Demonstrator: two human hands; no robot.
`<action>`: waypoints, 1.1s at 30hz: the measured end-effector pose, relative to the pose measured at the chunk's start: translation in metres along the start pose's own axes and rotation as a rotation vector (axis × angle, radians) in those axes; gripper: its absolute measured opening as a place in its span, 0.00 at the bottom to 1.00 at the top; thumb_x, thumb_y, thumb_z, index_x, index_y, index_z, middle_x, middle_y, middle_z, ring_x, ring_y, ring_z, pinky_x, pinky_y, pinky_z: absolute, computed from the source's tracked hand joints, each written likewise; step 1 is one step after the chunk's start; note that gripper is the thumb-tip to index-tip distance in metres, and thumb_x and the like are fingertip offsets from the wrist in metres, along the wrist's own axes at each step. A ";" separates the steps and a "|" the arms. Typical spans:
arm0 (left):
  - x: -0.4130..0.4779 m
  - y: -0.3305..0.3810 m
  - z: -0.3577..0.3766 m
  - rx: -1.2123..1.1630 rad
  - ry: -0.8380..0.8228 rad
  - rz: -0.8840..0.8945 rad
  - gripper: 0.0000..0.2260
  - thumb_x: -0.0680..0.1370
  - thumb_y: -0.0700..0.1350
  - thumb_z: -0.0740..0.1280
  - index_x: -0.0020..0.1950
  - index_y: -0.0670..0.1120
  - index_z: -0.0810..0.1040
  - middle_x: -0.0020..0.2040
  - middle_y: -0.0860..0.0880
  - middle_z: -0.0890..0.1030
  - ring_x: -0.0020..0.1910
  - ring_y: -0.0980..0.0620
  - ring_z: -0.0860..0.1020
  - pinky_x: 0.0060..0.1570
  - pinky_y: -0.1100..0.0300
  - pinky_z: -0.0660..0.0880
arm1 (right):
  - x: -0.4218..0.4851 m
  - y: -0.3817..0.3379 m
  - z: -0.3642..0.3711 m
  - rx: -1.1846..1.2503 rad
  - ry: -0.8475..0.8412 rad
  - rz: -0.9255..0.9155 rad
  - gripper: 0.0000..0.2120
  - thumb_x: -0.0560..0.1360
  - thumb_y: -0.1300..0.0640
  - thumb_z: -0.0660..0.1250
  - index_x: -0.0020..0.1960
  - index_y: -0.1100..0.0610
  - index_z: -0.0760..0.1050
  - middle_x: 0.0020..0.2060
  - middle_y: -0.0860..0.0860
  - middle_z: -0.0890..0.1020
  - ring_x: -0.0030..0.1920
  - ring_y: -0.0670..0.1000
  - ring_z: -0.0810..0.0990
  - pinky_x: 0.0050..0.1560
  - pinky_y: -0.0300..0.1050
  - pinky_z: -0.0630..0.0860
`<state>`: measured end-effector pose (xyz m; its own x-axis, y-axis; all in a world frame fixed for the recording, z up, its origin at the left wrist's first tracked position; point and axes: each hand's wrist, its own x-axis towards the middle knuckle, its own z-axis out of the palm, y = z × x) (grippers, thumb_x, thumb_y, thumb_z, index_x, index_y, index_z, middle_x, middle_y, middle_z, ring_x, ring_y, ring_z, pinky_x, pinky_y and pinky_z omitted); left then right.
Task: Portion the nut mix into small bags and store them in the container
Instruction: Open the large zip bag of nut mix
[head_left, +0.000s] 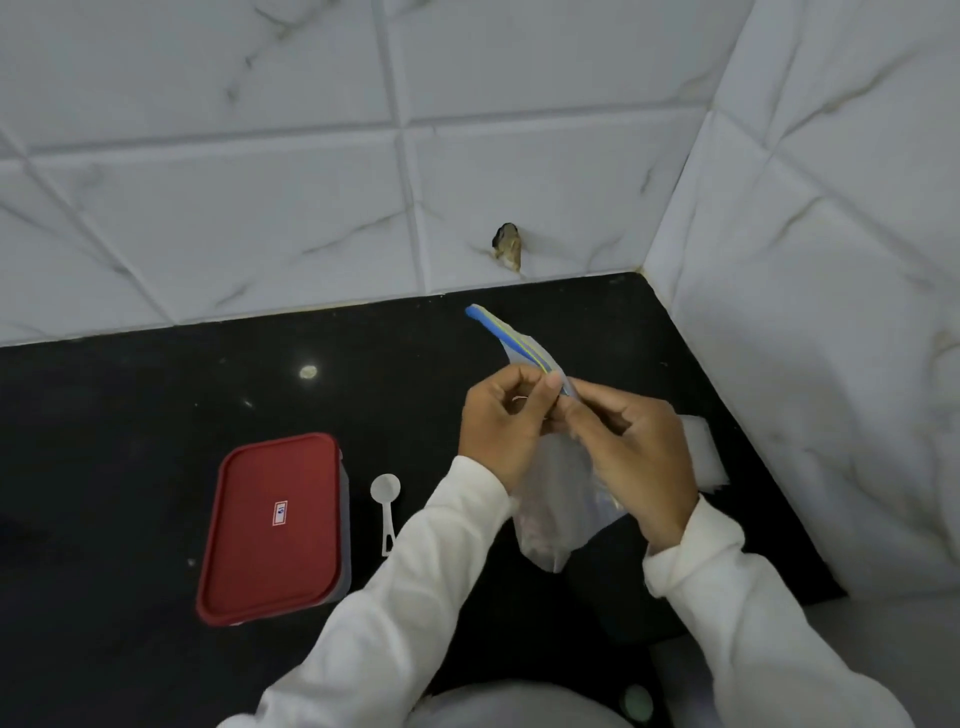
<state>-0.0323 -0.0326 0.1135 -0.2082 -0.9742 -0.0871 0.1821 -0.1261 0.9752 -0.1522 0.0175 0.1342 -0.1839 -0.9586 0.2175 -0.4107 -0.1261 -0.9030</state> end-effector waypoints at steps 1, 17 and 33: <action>0.000 0.000 0.000 0.022 0.002 0.025 0.07 0.79 0.41 0.68 0.46 0.37 0.80 0.42 0.39 0.82 0.44 0.43 0.82 0.50 0.48 0.82 | -0.001 0.002 0.002 -0.025 0.025 -0.012 0.10 0.76 0.57 0.68 0.55 0.46 0.79 0.43 0.36 0.82 0.45 0.36 0.82 0.45 0.29 0.77; -0.015 -0.016 -0.011 -0.021 0.165 -0.126 0.12 0.77 0.44 0.71 0.34 0.43 0.77 0.37 0.41 0.82 0.38 0.46 0.82 0.41 0.55 0.80 | -0.009 0.008 0.011 -0.436 -0.037 -0.043 0.08 0.74 0.53 0.69 0.40 0.57 0.82 0.30 0.53 0.82 0.32 0.53 0.80 0.35 0.50 0.78; 0.005 -0.005 -0.018 -0.078 0.139 -0.327 0.11 0.72 0.42 0.76 0.51 0.40 0.82 0.43 0.45 0.84 0.42 0.51 0.81 0.46 0.57 0.79 | 0.003 0.011 0.009 -0.031 -0.141 0.274 0.12 0.73 0.48 0.72 0.54 0.51 0.80 0.44 0.46 0.85 0.45 0.43 0.84 0.46 0.41 0.81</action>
<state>-0.0173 -0.0405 0.1044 -0.1361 -0.8956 -0.4236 0.2018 -0.4436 0.8732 -0.1491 0.0110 0.1220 -0.1669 -0.9821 -0.0876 -0.3903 0.1474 -0.9088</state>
